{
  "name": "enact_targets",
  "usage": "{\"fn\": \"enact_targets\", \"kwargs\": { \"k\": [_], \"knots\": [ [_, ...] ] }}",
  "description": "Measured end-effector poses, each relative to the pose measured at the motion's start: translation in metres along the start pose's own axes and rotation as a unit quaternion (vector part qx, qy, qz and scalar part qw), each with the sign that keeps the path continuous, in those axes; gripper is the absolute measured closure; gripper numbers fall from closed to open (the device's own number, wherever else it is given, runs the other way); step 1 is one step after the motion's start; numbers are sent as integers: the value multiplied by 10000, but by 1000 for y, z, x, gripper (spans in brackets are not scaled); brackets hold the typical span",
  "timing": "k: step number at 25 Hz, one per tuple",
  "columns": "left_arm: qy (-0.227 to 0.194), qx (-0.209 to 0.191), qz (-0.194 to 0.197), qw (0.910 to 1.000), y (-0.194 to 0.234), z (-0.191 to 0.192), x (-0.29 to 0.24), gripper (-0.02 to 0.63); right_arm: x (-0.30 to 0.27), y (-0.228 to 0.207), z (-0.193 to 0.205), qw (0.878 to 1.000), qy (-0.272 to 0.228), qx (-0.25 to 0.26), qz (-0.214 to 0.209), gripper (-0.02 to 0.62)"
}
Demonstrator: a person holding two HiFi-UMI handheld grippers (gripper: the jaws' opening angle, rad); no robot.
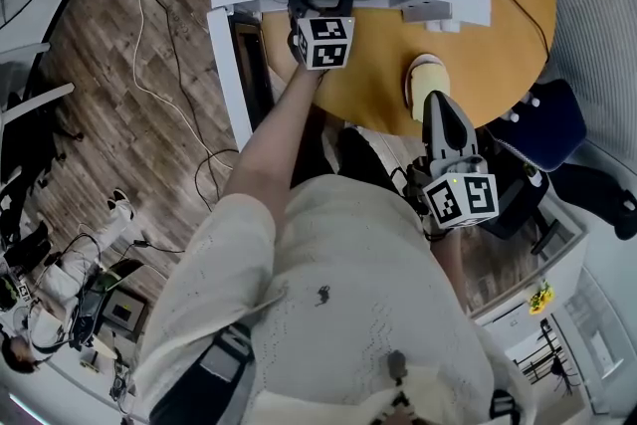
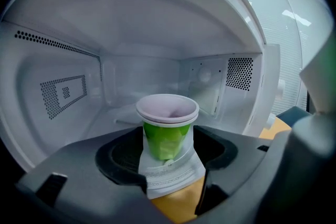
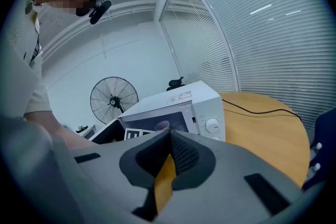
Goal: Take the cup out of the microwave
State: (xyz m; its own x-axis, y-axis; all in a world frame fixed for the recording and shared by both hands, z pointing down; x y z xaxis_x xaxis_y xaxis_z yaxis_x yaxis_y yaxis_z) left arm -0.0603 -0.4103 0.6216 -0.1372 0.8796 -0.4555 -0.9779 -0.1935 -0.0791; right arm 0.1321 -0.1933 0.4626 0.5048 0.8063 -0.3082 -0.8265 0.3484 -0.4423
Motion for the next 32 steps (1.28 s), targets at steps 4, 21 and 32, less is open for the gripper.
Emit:
{"fn": "enact_targets", "kwargs": {
  "k": [4, 21, 32],
  "knots": [
    [-17, 51, 22, 10000, 3, -1, -2, 302, -2, 3, 2, 10000, 43, 29, -18, 586],
    [-3, 84, 81, 9999, 6, 5, 3, 324, -4, 5, 7, 10000, 78, -13, 18, 586],
    [-119, 42, 173, 9998, 3, 3, 17, 324, -5, 7, 8, 10000, 51, 8, -52, 586]
  ]
}}
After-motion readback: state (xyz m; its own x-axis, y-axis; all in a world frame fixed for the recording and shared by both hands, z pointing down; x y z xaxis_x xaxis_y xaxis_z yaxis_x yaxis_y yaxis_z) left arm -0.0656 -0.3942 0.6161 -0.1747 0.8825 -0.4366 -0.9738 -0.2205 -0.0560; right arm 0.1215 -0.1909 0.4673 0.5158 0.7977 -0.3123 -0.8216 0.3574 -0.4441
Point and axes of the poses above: the fingertips, and each gripper's own axes: x backward along the fingers, y to its left, z out of its underside, the point moved 9 cm from there along x, backward along the fingers, and after that the axes turned 13 degrees about -z, right-handed, at the moved point
